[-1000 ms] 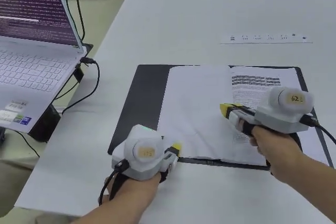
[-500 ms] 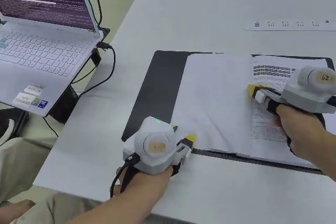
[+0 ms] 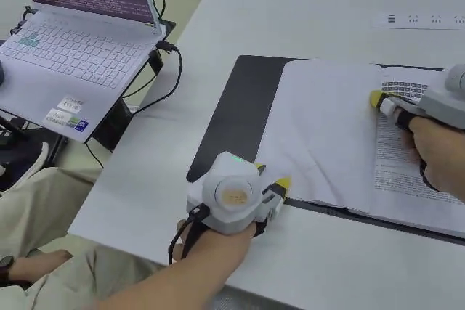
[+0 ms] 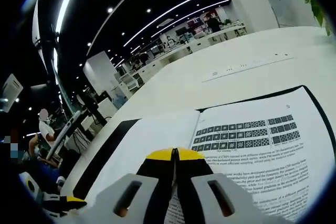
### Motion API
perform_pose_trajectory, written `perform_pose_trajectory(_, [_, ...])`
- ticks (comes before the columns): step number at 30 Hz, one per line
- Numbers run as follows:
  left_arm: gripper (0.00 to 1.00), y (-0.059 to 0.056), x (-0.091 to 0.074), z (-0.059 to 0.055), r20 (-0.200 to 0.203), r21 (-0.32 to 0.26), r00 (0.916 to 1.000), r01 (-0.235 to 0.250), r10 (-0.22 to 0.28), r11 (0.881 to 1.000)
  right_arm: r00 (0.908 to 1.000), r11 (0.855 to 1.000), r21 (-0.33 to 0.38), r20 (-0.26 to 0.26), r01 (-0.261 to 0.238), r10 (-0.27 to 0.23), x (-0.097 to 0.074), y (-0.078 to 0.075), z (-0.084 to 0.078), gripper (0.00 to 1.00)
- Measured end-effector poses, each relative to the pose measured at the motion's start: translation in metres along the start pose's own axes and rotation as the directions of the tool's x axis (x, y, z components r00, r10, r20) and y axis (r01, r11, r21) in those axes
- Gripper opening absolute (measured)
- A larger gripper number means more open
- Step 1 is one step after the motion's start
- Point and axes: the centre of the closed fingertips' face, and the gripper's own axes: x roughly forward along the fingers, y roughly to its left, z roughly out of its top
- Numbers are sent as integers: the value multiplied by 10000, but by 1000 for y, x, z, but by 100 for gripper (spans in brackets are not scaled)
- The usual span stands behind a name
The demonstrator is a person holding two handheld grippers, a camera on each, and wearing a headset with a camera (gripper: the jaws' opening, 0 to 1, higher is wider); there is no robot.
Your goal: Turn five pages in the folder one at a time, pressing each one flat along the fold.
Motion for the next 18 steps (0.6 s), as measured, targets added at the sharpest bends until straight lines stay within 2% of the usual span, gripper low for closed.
perform_pose_trajectory(8, [26, 1, 1, -1, 66, -53, 10000, -4, 5, 10000, 9999, 9999, -113, -101, 56, -57, 16, -10, 10, 0])
perform_pose_trajectory(11, [26, 1, 1, -1, 89, -56, 10000, -7, 7, 10000, 9997, 9998, -210, -227, 44, -49, 30, -18, 12, 0])
perform_pose_trajectory(15, [26, 0, 0, 0, 111, -60, 9999, -19, 19, 10000, 9997, 9991, -422, -234, 81, -91, 35, -16, 18, 0])
perform_pose_trajectory(18, [26, 0, 0, 0, 133, -66, 9999, -16, 17, 10000, 9998, 9987, -493, -174, 127, -136, 45, -24, 23, 0])
